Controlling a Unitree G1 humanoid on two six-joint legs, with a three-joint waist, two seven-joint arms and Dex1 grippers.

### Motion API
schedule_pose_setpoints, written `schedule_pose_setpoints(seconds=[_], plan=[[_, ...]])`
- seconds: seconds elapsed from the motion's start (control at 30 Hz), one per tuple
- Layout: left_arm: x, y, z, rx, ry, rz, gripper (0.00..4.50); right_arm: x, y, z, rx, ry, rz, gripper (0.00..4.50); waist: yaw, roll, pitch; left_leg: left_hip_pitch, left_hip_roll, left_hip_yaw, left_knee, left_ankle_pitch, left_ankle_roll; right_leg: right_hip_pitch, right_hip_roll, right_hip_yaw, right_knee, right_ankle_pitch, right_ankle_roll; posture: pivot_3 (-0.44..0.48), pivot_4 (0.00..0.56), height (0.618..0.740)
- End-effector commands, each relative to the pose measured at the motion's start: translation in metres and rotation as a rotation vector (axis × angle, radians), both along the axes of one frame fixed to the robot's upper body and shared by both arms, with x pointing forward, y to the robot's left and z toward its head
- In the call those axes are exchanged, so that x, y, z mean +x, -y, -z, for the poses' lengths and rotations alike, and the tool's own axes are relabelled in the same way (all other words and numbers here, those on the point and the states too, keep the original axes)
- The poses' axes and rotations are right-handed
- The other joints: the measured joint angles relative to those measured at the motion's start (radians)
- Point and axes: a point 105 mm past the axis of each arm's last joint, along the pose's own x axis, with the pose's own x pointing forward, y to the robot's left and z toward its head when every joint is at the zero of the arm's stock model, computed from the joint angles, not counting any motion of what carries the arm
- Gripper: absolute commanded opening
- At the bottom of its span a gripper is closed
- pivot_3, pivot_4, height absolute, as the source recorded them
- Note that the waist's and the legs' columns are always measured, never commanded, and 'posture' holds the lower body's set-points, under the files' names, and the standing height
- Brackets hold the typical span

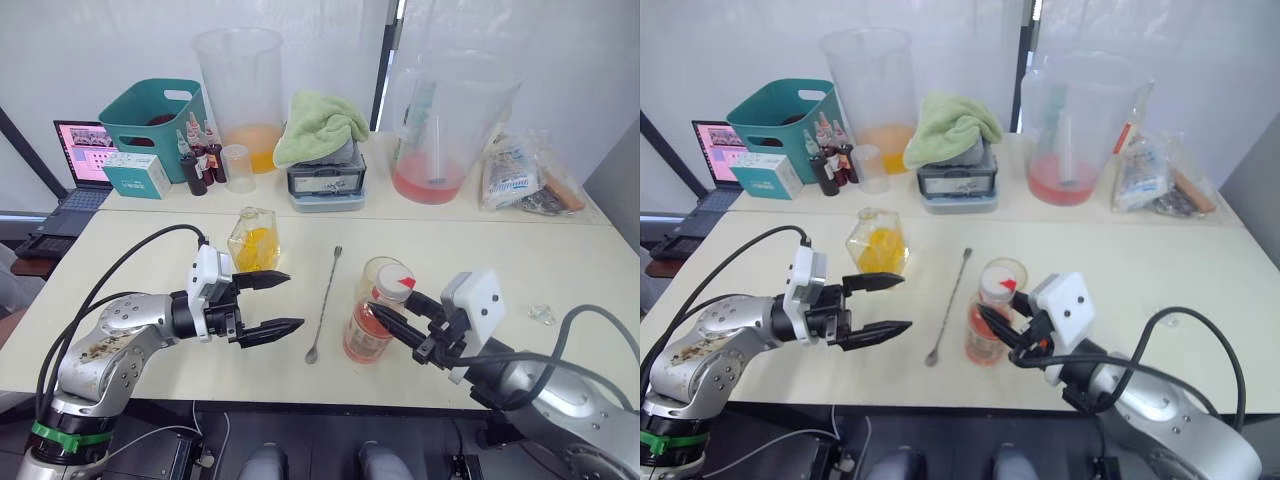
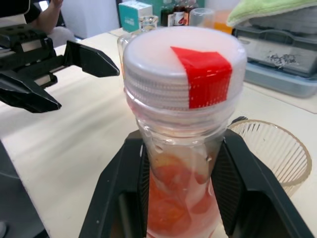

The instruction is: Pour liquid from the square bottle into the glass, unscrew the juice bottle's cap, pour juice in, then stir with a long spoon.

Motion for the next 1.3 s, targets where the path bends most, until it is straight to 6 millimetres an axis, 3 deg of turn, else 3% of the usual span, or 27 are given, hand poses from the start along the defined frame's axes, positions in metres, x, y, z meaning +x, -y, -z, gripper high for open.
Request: schedule_pose_setpoints(seconds=[0.03,0.07,0.13,0.33,0.37,0.77,1.17,1.3], plan=[[0.0,0.002,-0.008,-0.007,0.046,0.019,4.5,-0.007,-0.004,0.004,0.03,-0.023,-0.002,1.21,-0.002,0.0,0.0,0.0,0.0,0.0,0.0,0.0,0.0,0.0,0.0,0.0,0.0,0.0,0.0,0.0,0.15,0.74],[0.0,0.002,-0.008,-0.006,0.046,0.022,4.5,-0.008,-0.004,0.003,0.043,-0.03,-0.001,1.21,-0.002,0.0,0.0,0.0,0.0,0.0,0.0,0.0,0.0,0.0,0.0,0.0,0.0,0.0,0.0,0.0,0.15,0.74],[-0.001,0.002,-0.008,-0.004,0.045,0.024,4.5,-0.008,-0.001,0.002,0.057,-0.037,0.006,2.3,-0.002,0.0,0.0,0.0,0.0,0.0,0.0,0.0,0.0,0.0,0.0,0.0,0.0,0.0,0.0,0.0,0.15,0.74],[-0.001,0.003,-0.006,-0.007,0.041,0.026,4.5,-0.005,0.012,-0.008,0.064,-0.035,-0.011,4.34,0.0,0.0,0.0,0.0,0.0,0.0,0.0,0.0,0.0,0.0,0.0,0.001,-0.002,0.0,0.0,0.0,0.15,0.74],[-0.001,0.003,-0.005,-0.009,0.04,0.026,4.5,-0.005,0.014,-0.01,0.061,-0.036,-0.028,4.46,0.0,0.0,0.0,0.0,0.0,0.001,0.0,0.0,0.0,0.001,0.0,0.001,-0.002,0.0,0.0,0.0,0.15,0.74],[-0.003,0.002,-0.008,-0.011,0.049,0.017,4.5,0.017,0.034,-0.023,-0.068,-0.052,-0.454,4.46,-0.001,0.0,0.0,0.0,0.0,0.001,0.0,0.0,0.0,0.001,0.0,0.001,-0.003,0.0,0.0,0.0,0.15,0.74],[-0.007,-0.01,-0.016,0.032,0.057,-0.013,4.5,0.058,0.023,-0.016,-0.139,-0.057,-0.754,4.46,-0.001,0.0,0.0,0.0,0.0,0.0,0.0,0.0,0.0,0.0,0.0,-0.001,-0.002,0.0,0.0,0.0,0.15,0.74],[-0.01,-0.013,-0.017,0.04,0.057,-0.025,4.5,0.061,0.019,-0.021,-0.099,-0.044,-0.789,3.31,0.001,0.0,0.0,-0.001,0.0,0.0,0.0,0.0,0.0,0.0,-0.001,-0.001,0.0,0.0,-0.001,0.0,0.15,0.74]])
